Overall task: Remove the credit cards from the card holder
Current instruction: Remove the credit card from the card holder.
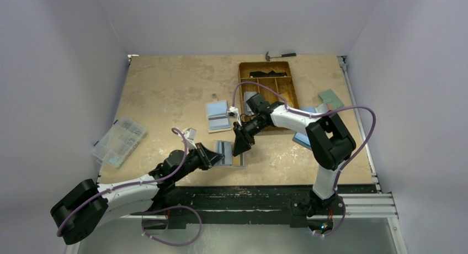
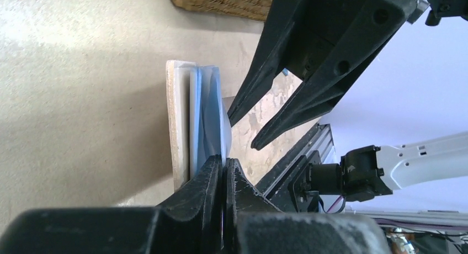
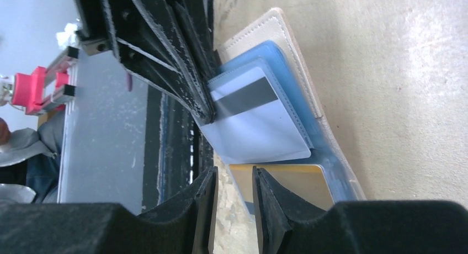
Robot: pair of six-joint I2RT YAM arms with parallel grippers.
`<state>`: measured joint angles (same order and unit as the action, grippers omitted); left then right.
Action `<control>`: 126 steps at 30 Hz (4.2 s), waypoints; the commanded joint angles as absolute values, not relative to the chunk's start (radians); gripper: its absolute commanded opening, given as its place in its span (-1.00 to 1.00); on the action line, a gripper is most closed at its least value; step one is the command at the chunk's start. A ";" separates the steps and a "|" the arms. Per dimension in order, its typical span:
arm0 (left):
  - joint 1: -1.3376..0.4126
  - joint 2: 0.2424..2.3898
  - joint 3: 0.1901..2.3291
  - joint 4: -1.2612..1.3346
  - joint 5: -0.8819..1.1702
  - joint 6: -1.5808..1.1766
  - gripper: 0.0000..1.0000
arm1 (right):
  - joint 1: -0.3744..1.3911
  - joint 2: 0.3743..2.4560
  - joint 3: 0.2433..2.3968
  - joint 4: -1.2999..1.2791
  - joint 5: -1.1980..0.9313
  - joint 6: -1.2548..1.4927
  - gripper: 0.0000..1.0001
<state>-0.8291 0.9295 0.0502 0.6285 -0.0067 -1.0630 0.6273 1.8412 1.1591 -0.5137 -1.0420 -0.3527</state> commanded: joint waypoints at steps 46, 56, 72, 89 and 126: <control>-0.821 0.915 0.086 1.017 0.075 -0.985 -1.00 | 0.546 1.753 1.161 -0.484 -1.357 -0.291 -0.13; -0.819 0.894 0.074 0.999 0.051 -0.989 -1.00 | 0.546 1.756 1.163 -0.492 -1.404 -0.297 -0.19; -0.820 0.860 0.052 0.972 0.019 -1.005 -1.00 | 0.546 1.761 1.164 -0.502 -1.457 -0.303 -0.76; -0.820 0.827 0.069 0.876 0.003 -1.019 -0.36 | 0.546 1.781 1.179 -0.565 -1.432 -0.367 -1.00; -0.813 0.749 -0.099 0.924 -0.069 -1.078 -1.00 | 0.544 1.855 1.210 -0.660 -1.353 -0.457 -1.00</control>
